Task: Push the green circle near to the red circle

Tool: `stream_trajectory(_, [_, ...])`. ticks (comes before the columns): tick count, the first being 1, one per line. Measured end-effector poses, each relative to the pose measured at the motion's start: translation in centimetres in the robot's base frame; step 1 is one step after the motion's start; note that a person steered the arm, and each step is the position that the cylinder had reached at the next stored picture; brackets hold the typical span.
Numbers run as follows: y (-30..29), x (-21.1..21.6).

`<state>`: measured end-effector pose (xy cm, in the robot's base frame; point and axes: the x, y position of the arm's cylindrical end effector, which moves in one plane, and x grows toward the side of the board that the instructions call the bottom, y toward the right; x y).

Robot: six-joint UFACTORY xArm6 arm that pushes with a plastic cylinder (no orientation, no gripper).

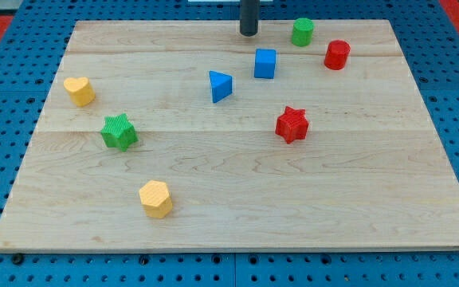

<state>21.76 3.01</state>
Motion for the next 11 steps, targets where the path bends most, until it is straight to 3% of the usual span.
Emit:
stream_trajectory(3, [-0.2, -0.5])
stream_trajectory(5, [5.5, -2.6])
stream_trajectory(8, [7.5, -2.5])
stream_trajectory(9, [9.1, 4.1])
stream_trajectory(11, [7.6, 5.3])
